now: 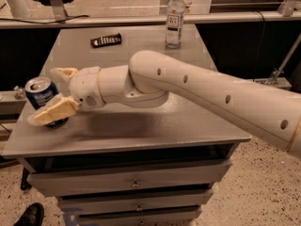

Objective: Move pepsi can near blue plastic bottle

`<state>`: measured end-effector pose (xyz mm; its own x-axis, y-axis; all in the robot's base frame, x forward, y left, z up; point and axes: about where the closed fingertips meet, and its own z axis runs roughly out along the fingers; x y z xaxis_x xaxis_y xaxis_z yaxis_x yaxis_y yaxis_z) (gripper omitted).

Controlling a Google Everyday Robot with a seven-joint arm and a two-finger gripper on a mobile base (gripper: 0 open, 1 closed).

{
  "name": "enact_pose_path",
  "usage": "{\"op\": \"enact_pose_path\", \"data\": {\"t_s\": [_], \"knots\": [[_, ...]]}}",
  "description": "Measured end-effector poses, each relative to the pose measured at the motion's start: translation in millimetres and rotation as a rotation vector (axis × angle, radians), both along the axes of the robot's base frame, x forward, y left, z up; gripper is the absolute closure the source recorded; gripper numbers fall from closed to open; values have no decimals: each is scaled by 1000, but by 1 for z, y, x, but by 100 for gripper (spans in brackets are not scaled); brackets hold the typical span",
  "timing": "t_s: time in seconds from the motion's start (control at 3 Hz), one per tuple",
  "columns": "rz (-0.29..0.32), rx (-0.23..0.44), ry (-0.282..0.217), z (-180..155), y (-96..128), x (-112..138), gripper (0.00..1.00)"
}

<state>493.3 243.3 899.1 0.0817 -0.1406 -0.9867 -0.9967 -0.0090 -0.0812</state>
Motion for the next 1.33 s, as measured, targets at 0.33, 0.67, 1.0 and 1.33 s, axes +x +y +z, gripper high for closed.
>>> {"op": "enact_pose_path", "data": {"t_s": [0.33, 0.67, 1.0, 1.33], "knots": [[1, 12, 2, 1, 7, -3, 40], [-11, 22, 5, 1, 9, -4, 64], [-46, 39, 17, 0, 2, -1, 86], [-130, 60, 34, 2, -33, 12, 100]]}}
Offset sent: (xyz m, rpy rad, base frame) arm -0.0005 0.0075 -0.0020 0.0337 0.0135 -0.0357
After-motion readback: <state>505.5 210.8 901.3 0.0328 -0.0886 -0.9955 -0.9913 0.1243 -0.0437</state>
